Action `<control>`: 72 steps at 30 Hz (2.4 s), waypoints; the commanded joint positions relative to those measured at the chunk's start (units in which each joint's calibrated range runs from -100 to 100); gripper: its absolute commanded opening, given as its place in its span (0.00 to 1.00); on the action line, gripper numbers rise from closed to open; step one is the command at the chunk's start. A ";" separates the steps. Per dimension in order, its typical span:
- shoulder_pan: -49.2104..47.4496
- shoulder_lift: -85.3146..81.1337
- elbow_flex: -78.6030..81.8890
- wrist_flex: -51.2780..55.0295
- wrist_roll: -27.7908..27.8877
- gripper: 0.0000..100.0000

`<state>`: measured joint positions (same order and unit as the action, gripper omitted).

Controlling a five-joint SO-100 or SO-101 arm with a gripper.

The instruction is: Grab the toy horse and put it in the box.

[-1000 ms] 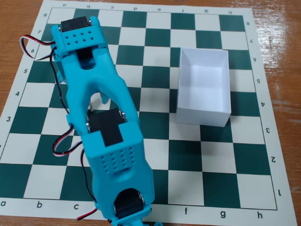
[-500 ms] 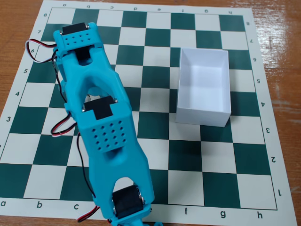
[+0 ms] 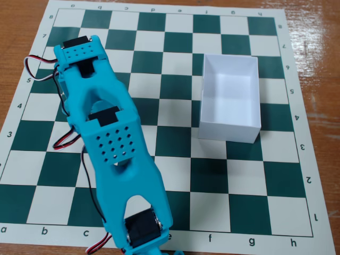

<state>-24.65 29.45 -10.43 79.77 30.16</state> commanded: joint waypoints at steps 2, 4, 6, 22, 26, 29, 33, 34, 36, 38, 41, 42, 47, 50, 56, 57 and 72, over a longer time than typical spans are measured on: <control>-0.35 0.73 -2.91 -0.37 0.49 0.43; -0.35 1.26 -3.00 -0.54 0.68 0.38; -0.35 1.88 -3.00 -0.45 0.93 0.26; 3.15 -10.51 3.10 2.37 4.00 0.00; 6.15 -19.71 5.65 3.45 5.52 0.00; 9.22 -27.59 9.74 2.79 7.37 0.00; 14.93 -37.41 17.48 -2.11 10.40 0.00; 16.50 -39.54 19.85 -3.94 11.28 0.00; 19.72 -43.08 24.67 -8.18 13.04 0.00; 23.00 -46.00 30.04 -13.66 14.75 0.00; 27.57 -47.59 35.23 -20.72 17.00 0.00; 28.93 -47.94 37.05 -23.71 17.68 0.00; 34.65 -46.53 42.06 -37.08 20.22 0.00; 36.72 -43.69 42.24 -43.81 20.66 0.00; 38.43 -33.87 42.79 -61.17 21.49 0.00; 38.57 -32.28 42.33 -62.33 21.64 0.00; 38.57 -27.85 43.24 -69.39 23.25 0.29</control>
<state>13.59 2.13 32.64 12.00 52.64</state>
